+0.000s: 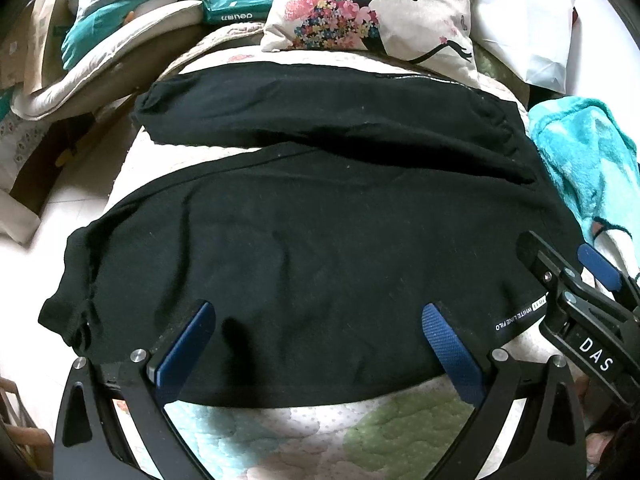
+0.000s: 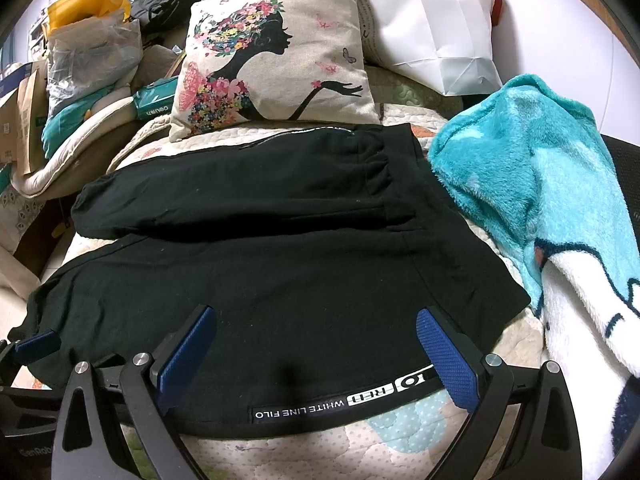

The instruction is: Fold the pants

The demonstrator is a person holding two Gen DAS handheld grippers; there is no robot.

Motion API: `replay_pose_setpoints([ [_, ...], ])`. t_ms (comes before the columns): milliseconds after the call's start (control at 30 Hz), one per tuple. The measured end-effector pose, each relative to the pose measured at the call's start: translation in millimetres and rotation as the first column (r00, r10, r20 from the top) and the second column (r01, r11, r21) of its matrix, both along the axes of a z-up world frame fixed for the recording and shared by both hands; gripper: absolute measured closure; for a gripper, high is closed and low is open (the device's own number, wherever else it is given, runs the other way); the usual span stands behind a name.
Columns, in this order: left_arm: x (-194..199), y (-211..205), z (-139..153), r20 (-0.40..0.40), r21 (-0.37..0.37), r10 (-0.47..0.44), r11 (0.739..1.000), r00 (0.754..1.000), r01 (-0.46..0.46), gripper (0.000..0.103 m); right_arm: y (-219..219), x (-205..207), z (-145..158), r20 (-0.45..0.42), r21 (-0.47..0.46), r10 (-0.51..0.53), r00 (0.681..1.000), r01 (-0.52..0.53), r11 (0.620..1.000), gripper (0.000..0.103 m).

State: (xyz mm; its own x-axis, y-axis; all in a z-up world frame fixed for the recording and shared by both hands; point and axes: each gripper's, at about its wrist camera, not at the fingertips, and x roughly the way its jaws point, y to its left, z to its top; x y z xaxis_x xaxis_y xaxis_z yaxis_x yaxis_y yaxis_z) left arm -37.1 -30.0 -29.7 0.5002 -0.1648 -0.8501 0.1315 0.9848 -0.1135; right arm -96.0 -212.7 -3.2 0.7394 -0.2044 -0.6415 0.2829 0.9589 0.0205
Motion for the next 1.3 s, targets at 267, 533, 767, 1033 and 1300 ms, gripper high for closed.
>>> replay_pose_setpoints([
  [267, 1.5, -0.4, -1.5, -0.012, -0.007, 0.000, 1.000, 1.000, 0.000, 0.000, 0.7, -0.4, -3.7, -0.004, 0.001, -0.002, 1.000, 0.002, 1.000, 0.001],
  [533, 1.7, -1.0, -1.9, -0.006, -0.009, -0.008, 1.000, 1.000, 0.008, 0.000, 0.8, -0.3, -3.5, -0.005, 0.000, -0.002, 1.000, 0.002, 1.000, 0.001],
  [767, 1.5, -0.5, -2.0, -0.002, -0.009, -0.013, 1.000, 1.000, 0.013, 0.000, 1.0, -0.9, -4.3, -0.006, 0.000, -0.004, 1.000, 0.004, 1.000, 0.001],
  [1033, 3.4, 1.6, -7.4, -0.017, -0.008, -0.007, 1.000, 1.000, 0.007, 0.000, 0.6, -0.1, -3.1, -0.007, 0.000, -0.003, 1.000, 0.003, 1.000, 0.001],
  [1300, 5.1, 2.7, -11.6, -0.027, 0.006, 0.007, 1.000, 1.000, -0.007, 0.000, 1.2, -0.4, -3.9, -0.009, 0.000, -0.004, 1.000, 0.004, 1.000, 0.001],
])
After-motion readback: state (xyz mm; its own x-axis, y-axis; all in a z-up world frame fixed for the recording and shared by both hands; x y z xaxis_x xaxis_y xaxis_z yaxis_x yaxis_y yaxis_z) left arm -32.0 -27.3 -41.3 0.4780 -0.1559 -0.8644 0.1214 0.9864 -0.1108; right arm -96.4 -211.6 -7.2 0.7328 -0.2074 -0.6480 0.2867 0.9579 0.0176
